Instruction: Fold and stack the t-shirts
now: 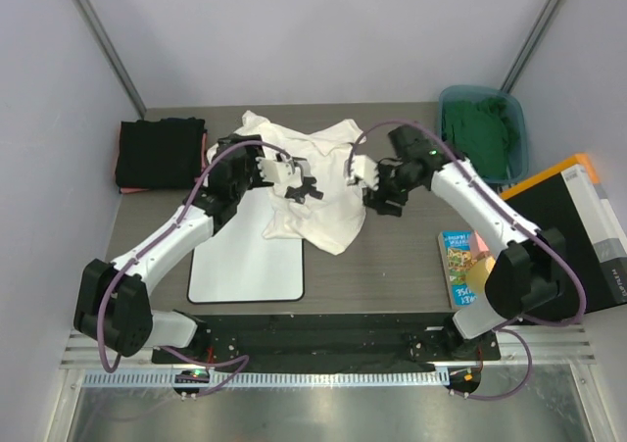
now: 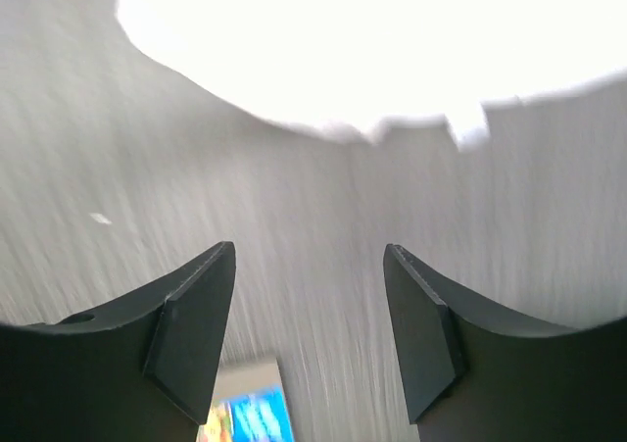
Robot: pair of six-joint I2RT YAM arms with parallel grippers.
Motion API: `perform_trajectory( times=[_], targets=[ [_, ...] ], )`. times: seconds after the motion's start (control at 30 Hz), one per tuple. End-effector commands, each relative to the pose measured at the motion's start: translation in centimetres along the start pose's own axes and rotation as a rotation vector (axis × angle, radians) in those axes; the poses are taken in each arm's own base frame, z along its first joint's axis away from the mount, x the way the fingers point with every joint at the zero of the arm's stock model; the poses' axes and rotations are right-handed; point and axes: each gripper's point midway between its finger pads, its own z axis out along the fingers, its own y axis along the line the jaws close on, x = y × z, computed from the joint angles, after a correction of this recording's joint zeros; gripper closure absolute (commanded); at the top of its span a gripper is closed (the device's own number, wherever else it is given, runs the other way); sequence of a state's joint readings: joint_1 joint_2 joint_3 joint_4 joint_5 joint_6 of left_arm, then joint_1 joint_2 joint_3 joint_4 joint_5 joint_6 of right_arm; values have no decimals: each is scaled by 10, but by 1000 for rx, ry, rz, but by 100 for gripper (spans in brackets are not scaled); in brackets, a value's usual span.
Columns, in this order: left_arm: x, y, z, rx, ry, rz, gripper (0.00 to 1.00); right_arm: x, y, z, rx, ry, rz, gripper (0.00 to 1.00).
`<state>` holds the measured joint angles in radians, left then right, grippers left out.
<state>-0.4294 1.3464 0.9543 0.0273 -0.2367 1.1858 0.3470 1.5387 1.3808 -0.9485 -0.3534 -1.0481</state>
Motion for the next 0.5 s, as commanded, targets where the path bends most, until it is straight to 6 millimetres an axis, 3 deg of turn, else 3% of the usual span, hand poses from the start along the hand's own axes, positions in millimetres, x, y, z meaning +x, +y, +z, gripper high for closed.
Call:
perform_trajectory(
  times=[0.0,0.03,0.07,0.17,0.3,0.47],
  targets=[
    [11,6,-5,-38,34,-166,4,-54,25,44,-42,-117,-141,32],
    [22,18,-5,-116,91,-200,4,-63,29,53,-51,-131,-136,32],
    [27,22,-6,-151,117,-223,3,-66,33,66,-68,-127,-134,32],
    [44,31,-8,-231,190,-312,0,-98,32,92,-36,-186,-173,32],
    [52,38,-13,-266,227,-409,0,-127,43,133,-64,-212,-175,32],
    [66,47,-25,-310,270,-462,0,-161,55,160,-93,-267,-154,32]
  ],
)
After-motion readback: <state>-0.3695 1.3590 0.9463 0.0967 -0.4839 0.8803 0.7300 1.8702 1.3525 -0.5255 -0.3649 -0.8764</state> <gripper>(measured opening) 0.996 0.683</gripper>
